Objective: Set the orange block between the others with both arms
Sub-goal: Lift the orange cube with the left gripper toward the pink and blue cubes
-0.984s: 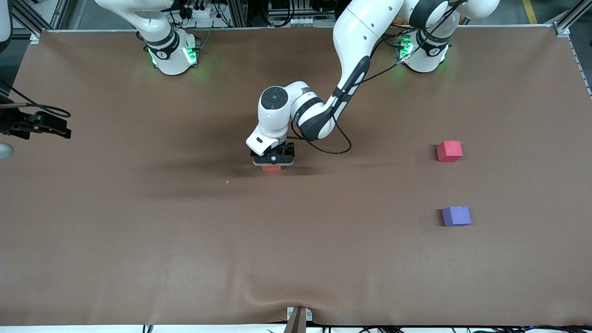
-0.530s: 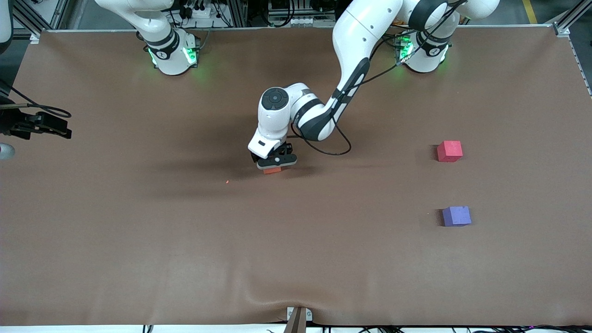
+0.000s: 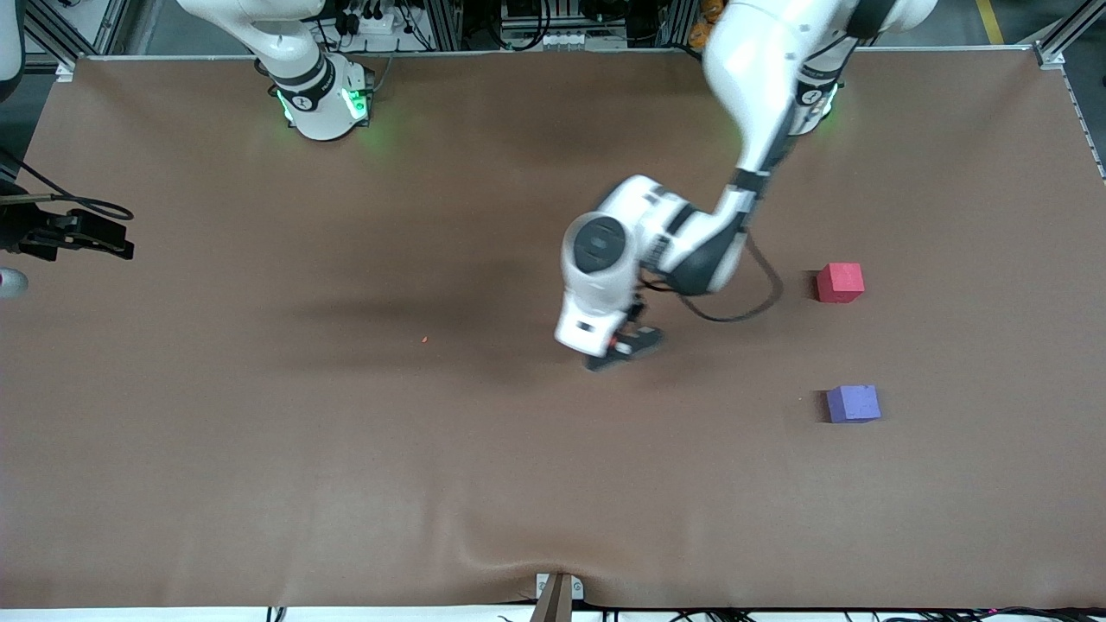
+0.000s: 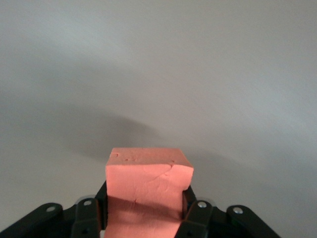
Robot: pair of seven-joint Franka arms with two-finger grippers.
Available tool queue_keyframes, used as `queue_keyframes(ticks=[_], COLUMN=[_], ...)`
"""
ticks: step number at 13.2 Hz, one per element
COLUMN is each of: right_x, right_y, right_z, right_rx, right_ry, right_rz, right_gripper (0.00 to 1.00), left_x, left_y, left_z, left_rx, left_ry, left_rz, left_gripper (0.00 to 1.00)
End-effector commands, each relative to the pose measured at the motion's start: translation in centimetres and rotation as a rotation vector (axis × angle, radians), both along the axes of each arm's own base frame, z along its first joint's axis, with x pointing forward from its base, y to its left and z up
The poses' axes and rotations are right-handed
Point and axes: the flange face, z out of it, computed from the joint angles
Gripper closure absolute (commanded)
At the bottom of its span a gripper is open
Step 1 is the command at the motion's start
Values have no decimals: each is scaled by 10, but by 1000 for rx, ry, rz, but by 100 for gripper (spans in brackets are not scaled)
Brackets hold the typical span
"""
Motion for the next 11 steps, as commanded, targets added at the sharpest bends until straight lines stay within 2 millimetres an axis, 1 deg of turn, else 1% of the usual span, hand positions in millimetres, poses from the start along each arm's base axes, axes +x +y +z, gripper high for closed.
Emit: queue_keyframes(ticks=[1,2,4,5,6,8,9,11], right_x=[-2,-2,-1,-2,-1,-1,-1,-2], right_y=[-1,0,3,4,4,4,5,5], right_z=[2,2,2,2,2,2,2,5], right_rx=[-21,-23,-22,-22,-22,-22,-21,-21], right_ry=[-4,-3,-5,-4,-3,-3,-4,-11], right_rz=[6,7,12,13,16,16,16,16], right_gripper=[0,0,0,0,0,0,0,0], left_x=[7,12,12,12,10,3,5,3], left_y=[86,115,160,186,207,232,252,281], left_z=[12,17,18,19,20,18,20,23], left_rx=[27,28,38,41,44,50,47,38], left_ry=[42,48,71,82,92,112,113,122], left_rz=[76,116,178,213,243,274,308,363], left_gripper=[100,100,100,100,100,100,100,100])
